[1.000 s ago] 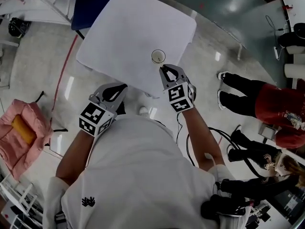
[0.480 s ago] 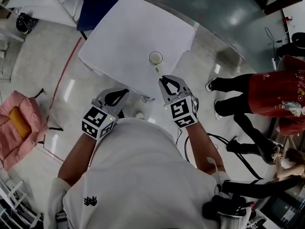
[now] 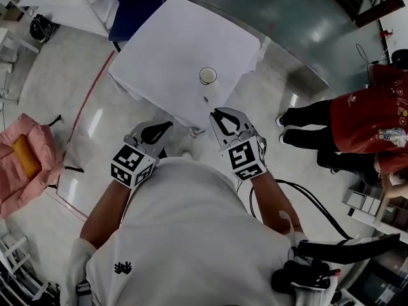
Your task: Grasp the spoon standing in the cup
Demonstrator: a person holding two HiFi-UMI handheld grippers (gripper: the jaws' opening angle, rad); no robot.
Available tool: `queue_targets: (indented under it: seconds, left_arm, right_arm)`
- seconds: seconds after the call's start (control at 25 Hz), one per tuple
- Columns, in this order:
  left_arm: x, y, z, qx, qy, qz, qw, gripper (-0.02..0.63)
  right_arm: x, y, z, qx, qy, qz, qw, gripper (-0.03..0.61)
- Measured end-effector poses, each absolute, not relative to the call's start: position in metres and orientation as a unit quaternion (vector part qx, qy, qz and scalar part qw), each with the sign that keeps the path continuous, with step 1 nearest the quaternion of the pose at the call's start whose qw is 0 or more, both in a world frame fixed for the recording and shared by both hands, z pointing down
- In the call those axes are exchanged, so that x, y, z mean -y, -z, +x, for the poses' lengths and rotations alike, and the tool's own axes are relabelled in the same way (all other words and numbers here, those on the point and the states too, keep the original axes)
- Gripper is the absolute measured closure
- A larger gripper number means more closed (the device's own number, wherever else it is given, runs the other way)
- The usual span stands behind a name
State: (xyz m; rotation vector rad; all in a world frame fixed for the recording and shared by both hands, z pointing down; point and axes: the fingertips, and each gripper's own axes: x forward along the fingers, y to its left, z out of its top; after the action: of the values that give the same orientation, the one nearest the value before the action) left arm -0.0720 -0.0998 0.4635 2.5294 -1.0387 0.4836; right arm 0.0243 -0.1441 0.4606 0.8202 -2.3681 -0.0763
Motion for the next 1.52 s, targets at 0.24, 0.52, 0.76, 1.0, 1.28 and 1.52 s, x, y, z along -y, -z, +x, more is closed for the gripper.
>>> queue_targets:
  seconds: [0.24,0.52,0.76,1.0,1.28,1.52]
  left_arm:
    - [0.081,-0.462,-0.066,0.37,-0.17,0.896,0.177,0.601]
    - [0.067,-0.467,-0.056,0.372,-0.169,0.896,0.173,0.601]
    - [0.058,-0.47,-0.058,0.377,-0.173,0.894,0.171,0.601]
    - [0.051,-0.464,-0.065,0.386,-0.176,0.888,0.175,0.601]
    - [0.047,-0.462,-0.073,0.391,-0.175,0.886,0.176,0.601]
    - [0.05,-0.467,-0.071,0.394,-0.177,0.884,0.179,0.601]
  right_arm:
    - [0.119,-0.452,0.026,0.902,0.036,0.303,0.306,0.531]
    - [0.101,-0.455,0.037,0.903,0.036,0.302,0.304,0.531]
    - [0.092,-0.457,0.036,0.906,0.037,0.293,0.304,0.531]
    - [0.087,-0.454,0.032,0.909,0.034,0.284,0.304,0.531]
    - [0.082,-0.456,0.024,0.91,0.032,0.28,0.305,0.531]
    - [0.085,-0.46,0.024,0.912,0.032,0.274,0.303,0.531]
